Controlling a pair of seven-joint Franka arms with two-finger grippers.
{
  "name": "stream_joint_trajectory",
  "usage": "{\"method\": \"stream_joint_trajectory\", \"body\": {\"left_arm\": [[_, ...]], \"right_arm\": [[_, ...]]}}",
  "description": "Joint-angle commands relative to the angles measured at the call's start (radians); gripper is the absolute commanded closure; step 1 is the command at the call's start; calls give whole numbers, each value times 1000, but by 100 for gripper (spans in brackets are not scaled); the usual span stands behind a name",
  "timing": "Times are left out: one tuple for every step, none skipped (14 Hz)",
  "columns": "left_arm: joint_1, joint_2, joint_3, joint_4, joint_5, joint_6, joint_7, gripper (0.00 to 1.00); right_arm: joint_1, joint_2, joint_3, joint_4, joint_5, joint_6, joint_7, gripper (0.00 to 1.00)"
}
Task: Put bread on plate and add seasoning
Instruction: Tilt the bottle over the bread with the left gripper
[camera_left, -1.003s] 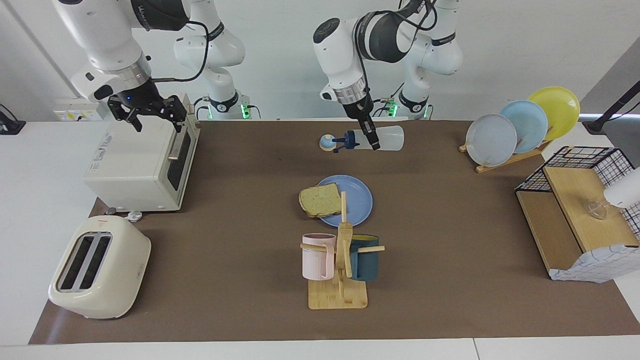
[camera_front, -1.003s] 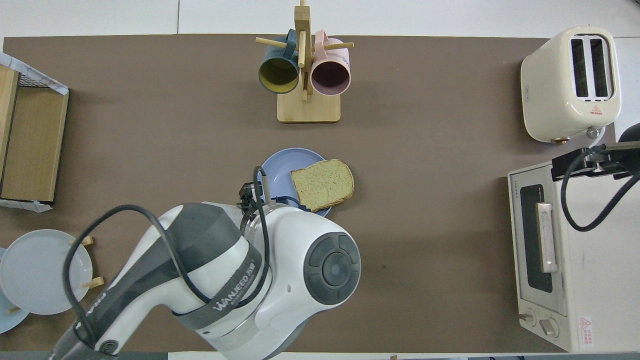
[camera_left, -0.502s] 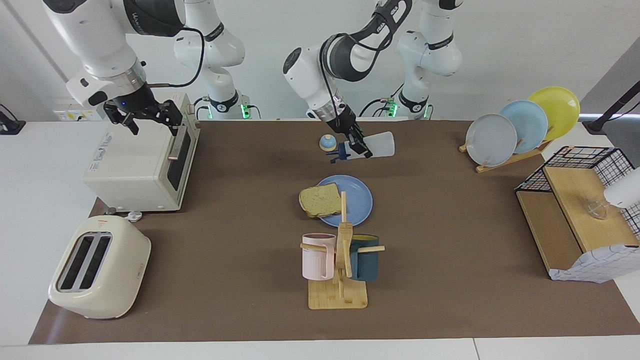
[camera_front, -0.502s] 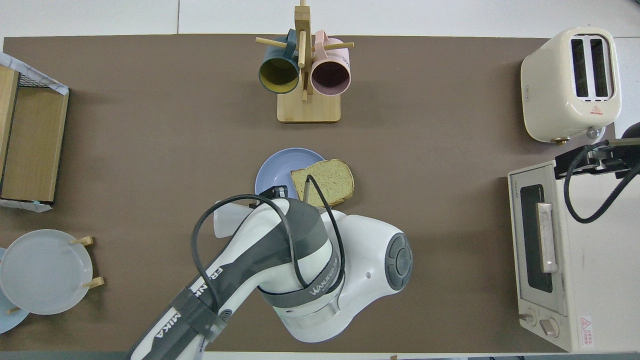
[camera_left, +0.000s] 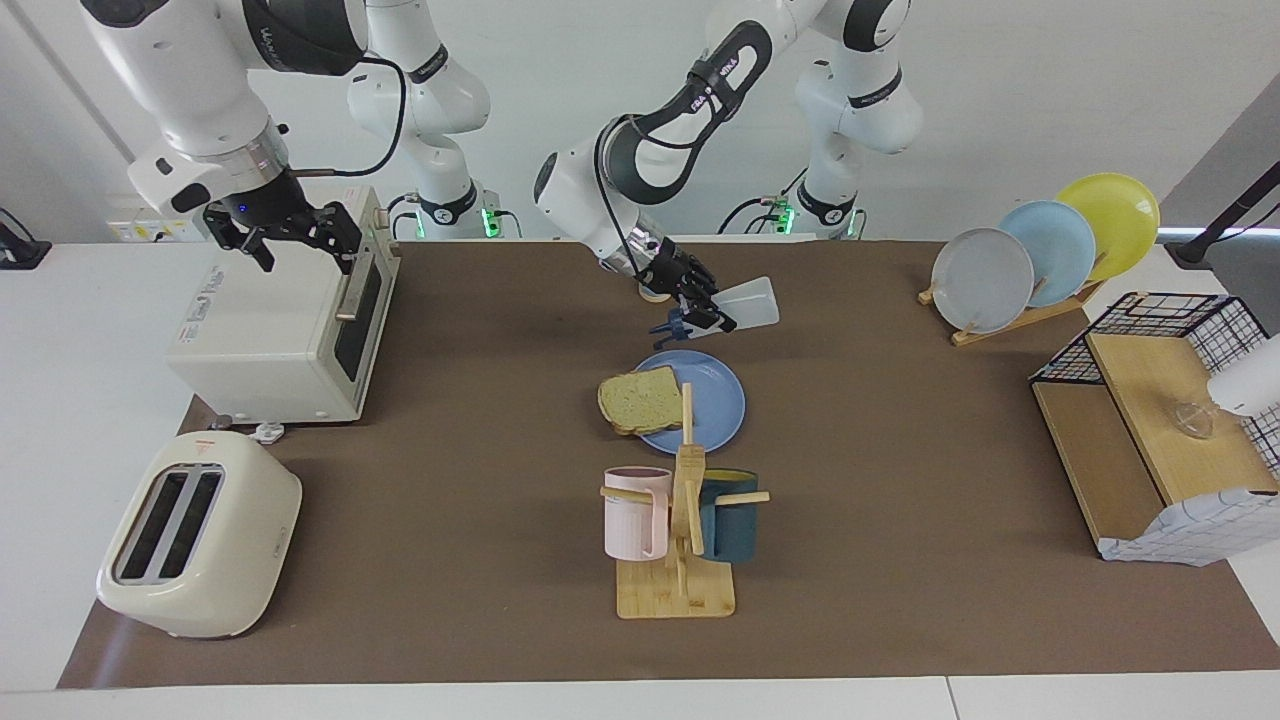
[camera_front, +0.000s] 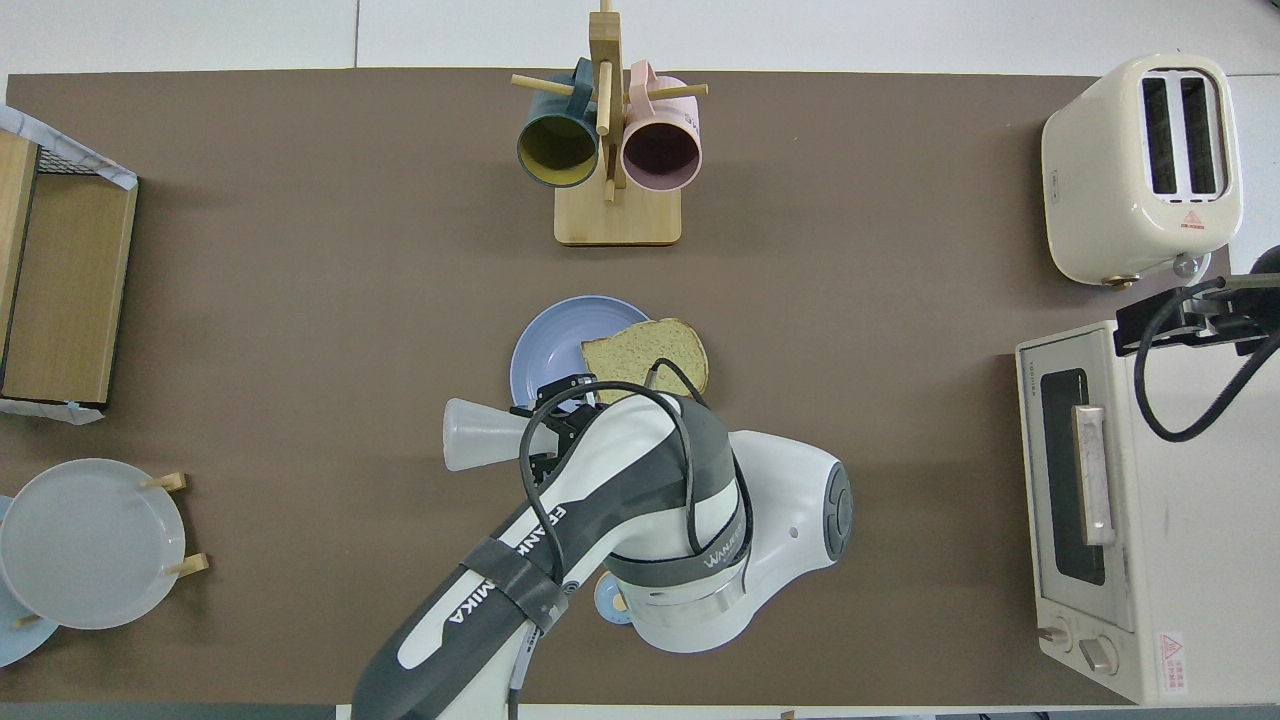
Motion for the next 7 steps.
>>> {"method": "stream_joint_trajectory", "body": {"left_arm": [[-16, 15, 12, 25, 30, -52, -6, 100], [-16, 15, 12, 23, 36, -59, -7, 100], [-16, 16, 13, 23, 36, -58, -7, 100], [-18, 19, 13, 23, 36, -70, -7, 100], [-18, 24, 13, 21, 44, -76, -7, 100], [-18, 25, 13, 21, 44, -81, -7, 100], [-18, 25, 15, 20, 44, -93, -7, 100]], "right_arm": [[11, 7, -26, 9, -1, -17, -34, 0], [7, 10, -26, 7, 3, -12, -34, 0], [7, 9, -27, 7, 16, -9, -35, 0], [7, 7, -29, 6, 16, -9, -34, 0], [4, 7, -29, 4, 20, -6, -32, 0], [-6, 7, -32, 6, 29, 4, -35, 0], [-6, 7, -35, 6, 28, 17, -49, 0]]}}
